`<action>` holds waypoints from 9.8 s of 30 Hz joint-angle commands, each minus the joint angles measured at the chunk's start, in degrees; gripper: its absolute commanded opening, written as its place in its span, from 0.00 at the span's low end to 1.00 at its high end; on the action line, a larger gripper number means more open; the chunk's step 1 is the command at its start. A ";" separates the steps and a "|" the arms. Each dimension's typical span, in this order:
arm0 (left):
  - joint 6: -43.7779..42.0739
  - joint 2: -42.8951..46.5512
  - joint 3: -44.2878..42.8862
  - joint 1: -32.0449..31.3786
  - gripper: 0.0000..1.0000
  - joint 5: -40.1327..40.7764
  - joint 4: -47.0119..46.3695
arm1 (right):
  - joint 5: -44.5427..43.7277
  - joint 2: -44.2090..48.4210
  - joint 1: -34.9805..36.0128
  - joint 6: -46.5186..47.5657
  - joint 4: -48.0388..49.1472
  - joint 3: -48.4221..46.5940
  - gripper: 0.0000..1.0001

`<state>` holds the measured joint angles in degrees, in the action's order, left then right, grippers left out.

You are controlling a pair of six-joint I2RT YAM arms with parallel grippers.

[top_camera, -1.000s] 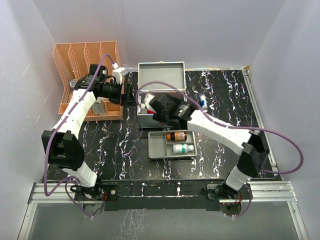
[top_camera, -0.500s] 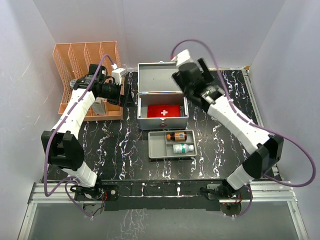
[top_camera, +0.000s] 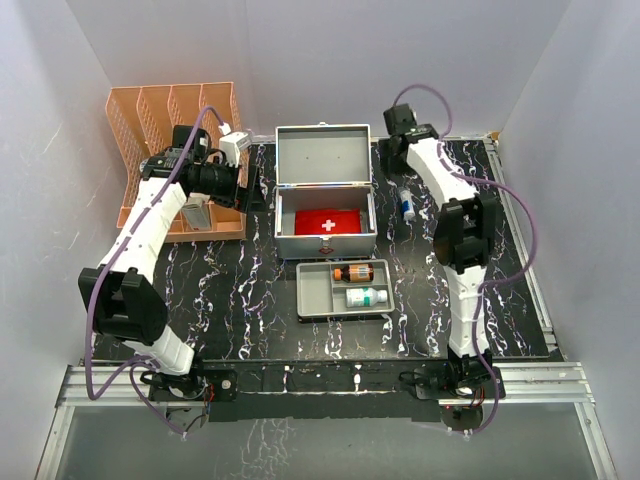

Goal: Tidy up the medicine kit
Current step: Pick up the pill bottle at the center of the board, then place the pill bottle in the medicine box compartment, then pick up the medicine box compartment at the center of the board.

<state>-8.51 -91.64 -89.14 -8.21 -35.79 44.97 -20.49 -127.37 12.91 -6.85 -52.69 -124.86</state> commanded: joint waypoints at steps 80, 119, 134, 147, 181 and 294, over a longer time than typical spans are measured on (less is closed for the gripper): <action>7.59 -4.11 -3.01 1.44 0.99 3.18 -4.40 | 13.08 30.70 45.19 -34.92 -3.41 44.22 0.00; 4.36 -3.85 -3.81 2.40 0.99 2.23 -2.68 | 17.17 21.56 44.05 -28.66 0.39 42.23 0.21; -0.85 -3.40 -4.46 2.41 0.99 3.00 0.50 | 9.97 30.41 44.00 -30.69 -1.45 37.94 0.37; -3.03 -2.50 -3.70 2.40 0.99 2.22 1.33 | 11.03 39.74 31.57 -16.12 -1.13 46.87 0.41; -3.48 1.04 2.51 2.39 0.99 -1.29 -1.74 | 29.25 40.69 30.77 42.90 3.02 57.18 0.27; -5.03 5.16 11.92 2.41 0.99 -3.07 -6.31 | 30.68 42.12 30.44 39.22 -3.75 57.05 0.00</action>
<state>-11.60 -88.84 -77.78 -6.11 -37.32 37.54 12.19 -88.60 43.11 32.47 -54.33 -60.77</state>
